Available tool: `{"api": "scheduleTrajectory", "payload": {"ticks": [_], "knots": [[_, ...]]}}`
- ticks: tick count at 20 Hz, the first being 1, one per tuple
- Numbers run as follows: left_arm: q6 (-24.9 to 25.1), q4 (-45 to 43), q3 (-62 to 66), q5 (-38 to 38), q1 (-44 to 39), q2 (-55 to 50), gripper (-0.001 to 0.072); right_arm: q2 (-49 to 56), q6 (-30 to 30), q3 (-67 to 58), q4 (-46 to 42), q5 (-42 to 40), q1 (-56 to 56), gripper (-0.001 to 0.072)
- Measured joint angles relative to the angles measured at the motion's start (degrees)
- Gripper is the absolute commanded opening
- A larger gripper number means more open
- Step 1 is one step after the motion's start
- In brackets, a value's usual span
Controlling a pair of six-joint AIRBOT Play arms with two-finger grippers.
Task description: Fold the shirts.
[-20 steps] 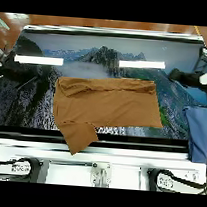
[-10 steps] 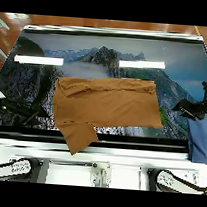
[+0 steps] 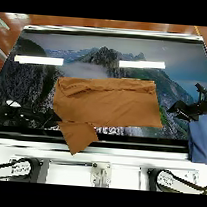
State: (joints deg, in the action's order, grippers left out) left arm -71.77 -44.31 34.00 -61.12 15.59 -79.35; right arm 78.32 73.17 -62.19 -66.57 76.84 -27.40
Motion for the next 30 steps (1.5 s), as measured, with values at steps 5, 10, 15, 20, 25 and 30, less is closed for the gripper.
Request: {"api": "scheduleTrajectory", "payload": {"ticks": [5, 10, 15, 20, 25, 30], "knots": [[0.3, 3.2, 0.0, 2.7, -2.4, 0.2, 0.0042, 5.0, -0.1, 0.1, -1.4, 3.8, -0.1, 0.0642], [1.7, 4.2, 0.2, 2.5, -3.0, 3.9, 0.0042, 11.5, 0.5, 0.1, -0.8, 5.2, 0.0, 0.0642], [2.1, 4.3, 0.2, 1.8, -3.0, 7.5, 0.0042, 14.3, 1.3, 0.1, -3.1, 4.2, 0.0, 0.0641], [2.6, 4.5, 0.2, 1.6, -2.9, 9.3, 0.0042, 17.6, 3.0, 0.1, -1.3, 4.1, 3.0, 0.0441], [3.4, 3.3, 3.7, 1.4, -2.9, 10.7, 0.0039, 18.0, 2.6, -0.5, -0.6, -1.2, 8.8, 0.0066], [3.0, -2.4, 23.9, 1.4, -2.9, 16.8, 0.0040, 5.3, -5.2, -9.3, 4.6, -3.3, 11.0, 0.0067]]}}
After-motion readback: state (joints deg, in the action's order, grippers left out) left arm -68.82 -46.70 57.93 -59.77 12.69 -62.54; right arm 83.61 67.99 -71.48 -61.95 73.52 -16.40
